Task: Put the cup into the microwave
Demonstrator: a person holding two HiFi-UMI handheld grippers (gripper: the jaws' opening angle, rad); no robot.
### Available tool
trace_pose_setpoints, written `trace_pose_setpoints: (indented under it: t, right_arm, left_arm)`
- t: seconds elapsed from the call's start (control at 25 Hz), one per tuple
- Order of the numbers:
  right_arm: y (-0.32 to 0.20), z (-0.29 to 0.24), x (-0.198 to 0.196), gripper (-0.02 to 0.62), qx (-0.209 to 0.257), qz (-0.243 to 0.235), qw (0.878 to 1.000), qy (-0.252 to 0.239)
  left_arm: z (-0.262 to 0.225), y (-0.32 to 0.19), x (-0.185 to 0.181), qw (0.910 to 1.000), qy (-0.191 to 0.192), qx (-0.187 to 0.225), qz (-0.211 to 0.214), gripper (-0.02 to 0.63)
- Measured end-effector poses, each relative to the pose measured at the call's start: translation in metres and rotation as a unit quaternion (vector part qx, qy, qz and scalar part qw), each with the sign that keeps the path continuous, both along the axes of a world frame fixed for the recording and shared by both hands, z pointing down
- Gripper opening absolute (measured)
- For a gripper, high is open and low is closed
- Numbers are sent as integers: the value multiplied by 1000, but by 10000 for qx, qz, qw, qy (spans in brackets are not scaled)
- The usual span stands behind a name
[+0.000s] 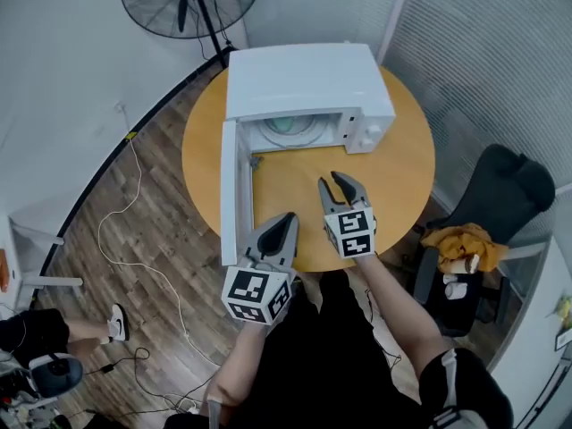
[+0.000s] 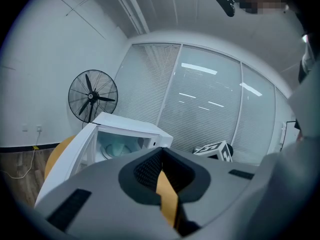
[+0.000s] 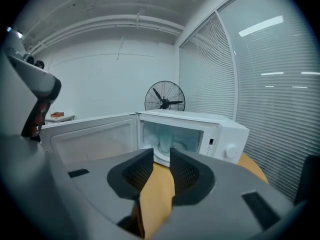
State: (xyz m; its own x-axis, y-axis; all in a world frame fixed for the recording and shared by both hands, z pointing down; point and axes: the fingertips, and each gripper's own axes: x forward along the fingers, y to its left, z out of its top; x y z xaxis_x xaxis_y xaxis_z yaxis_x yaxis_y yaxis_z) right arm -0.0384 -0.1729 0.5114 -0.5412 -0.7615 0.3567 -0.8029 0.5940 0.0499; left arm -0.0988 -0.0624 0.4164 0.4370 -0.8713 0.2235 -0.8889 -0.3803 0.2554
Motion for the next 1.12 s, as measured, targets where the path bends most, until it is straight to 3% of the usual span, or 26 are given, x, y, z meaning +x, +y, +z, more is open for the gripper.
trace_pose_setpoints:
  t: [0.28,0.48,0.72,1.12]
  right_arm:
    - [45,-36,22,8,87,74,9996,-256]
    - [62,-64,29,8,148,-23,9981,-604]
    - [93,-92,26,9,140,-514,9924,-1108]
    - [109,-107,54,6,271,-449,9920,-1149]
  left_arm:
    - [-6,4,16,9990,33,142,422,-3]
    - [-12,-1,24,9980,-26,237,584,-3]
    - [-11,-4,29,9983,-94,183,551,-3]
    - [-9,-9,36,9986,-156,152,484,-3]
